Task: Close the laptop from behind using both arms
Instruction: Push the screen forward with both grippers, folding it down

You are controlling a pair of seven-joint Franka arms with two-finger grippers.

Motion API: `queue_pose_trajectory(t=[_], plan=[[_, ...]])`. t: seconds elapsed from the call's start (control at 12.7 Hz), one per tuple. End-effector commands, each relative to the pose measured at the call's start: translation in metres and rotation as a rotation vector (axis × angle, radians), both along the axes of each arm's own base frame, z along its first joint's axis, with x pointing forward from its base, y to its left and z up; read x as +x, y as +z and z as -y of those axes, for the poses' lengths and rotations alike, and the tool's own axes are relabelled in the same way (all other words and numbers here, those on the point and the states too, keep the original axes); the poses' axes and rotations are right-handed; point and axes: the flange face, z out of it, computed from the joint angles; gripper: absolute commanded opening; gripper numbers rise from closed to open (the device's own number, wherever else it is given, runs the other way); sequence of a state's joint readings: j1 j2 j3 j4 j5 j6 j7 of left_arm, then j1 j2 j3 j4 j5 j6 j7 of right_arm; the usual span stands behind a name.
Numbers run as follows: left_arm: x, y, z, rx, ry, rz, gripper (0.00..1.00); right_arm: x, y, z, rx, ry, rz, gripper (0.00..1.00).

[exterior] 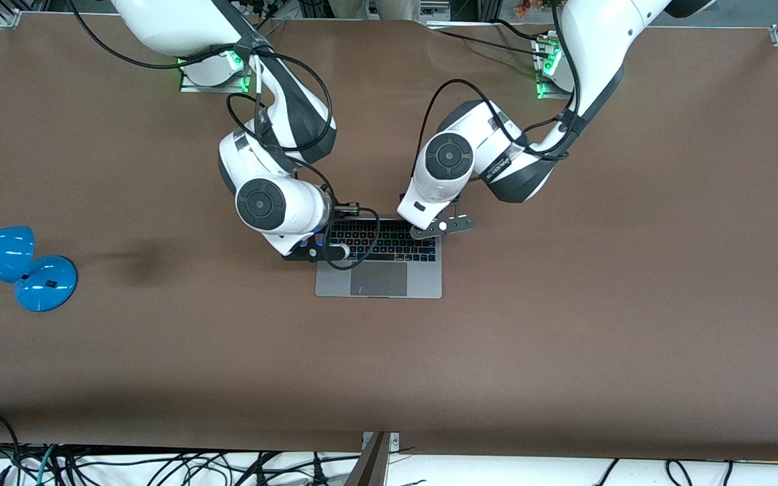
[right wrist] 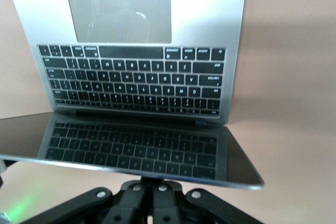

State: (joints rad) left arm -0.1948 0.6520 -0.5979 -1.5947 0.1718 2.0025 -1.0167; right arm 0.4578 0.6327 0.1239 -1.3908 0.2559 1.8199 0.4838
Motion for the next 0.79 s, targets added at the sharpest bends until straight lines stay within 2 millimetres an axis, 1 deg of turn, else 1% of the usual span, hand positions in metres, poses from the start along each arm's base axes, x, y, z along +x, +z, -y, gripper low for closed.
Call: queue_pose_trajectory(t=[0.0, 0.08, 0.24, 0.31, 0.39, 0.47, 0.71], plan=[[0.010, -0.002, 0.009, 0.006, -0.039, 0.031, 0.00, 0.011, 0.001, 0.007, 0.011, 0.005, 0.042, 0.00], [0.011, -0.008, 0.008, 0.012, -0.043, 0.029, 0.00, 0.013, 0.001, 0.007, 0.013, 0.001, 0.053, 0.00], [0.022, -0.014, 0.005, 0.008, -0.026, 0.032, 0.00, 0.017, -0.004, 0.008, 0.003, 0.013, 0.089, 0.00], [0.024, -0.020, 0.004, 0.023, -0.037, 0.041, 0.00, 0.018, -0.006, 0.009, -0.002, 0.015, 0.092, 0.00], [0.029, -0.022, 0.005, 0.028, -0.042, 0.056, 0.00, 0.020, -0.012, 0.010, -0.002, 0.014, 0.094, 0.00], [0.033, -0.024, 0.005, 0.024, -0.037, 0.055, 0.00, 0.023, -0.013, 0.012, 0.002, 0.012, 0.109, 0.00], [0.052, -0.029, -0.003, 0.015, -0.012, 0.062, 0.00, 0.027, -0.021, 0.011, 0.007, 0.009, 0.129, 0.00]])
